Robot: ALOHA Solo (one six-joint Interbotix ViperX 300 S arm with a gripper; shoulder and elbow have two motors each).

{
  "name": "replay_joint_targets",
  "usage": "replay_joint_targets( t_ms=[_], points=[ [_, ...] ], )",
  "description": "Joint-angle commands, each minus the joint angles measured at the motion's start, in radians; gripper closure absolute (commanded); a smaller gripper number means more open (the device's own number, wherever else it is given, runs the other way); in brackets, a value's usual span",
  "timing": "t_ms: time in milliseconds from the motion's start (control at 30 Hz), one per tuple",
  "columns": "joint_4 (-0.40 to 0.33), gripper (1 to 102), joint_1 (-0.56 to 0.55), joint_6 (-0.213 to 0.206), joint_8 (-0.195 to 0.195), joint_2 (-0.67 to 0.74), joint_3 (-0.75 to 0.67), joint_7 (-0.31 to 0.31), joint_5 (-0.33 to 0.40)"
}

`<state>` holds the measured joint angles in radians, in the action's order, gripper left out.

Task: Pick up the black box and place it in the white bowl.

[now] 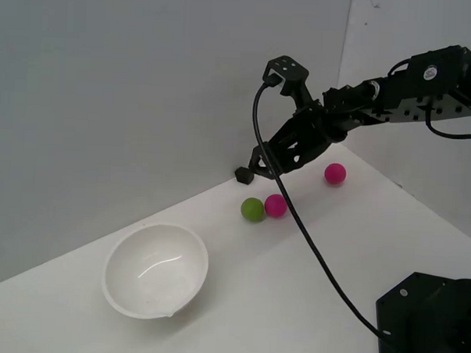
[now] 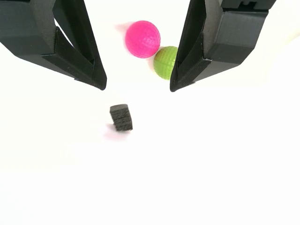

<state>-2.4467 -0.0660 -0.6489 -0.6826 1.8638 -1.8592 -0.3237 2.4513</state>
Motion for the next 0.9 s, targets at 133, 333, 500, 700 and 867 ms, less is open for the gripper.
replay_joint_targets(
  t_ms=[133,333,500,700,867],
  points=[
    [0.021,27,-0.037,-0.015,-0.012,-0.058,0.057,0.098,-0.035],
    [0.04,27,-0.038,-0.012,-0.023,-0.097,0.092,0.135,-0.054],
    [0.051,27,-0.038,-0.009,-0.025,-0.133,0.129,0.143,-0.064],
    [0.069,27,-0.043,-0.009,-0.026,-0.178,0.176,0.15,-0.084],
    [0.08,27,-0.051,-0.008,-0.026,-0.209,0.207,0.17,-0.095]
  ],
)
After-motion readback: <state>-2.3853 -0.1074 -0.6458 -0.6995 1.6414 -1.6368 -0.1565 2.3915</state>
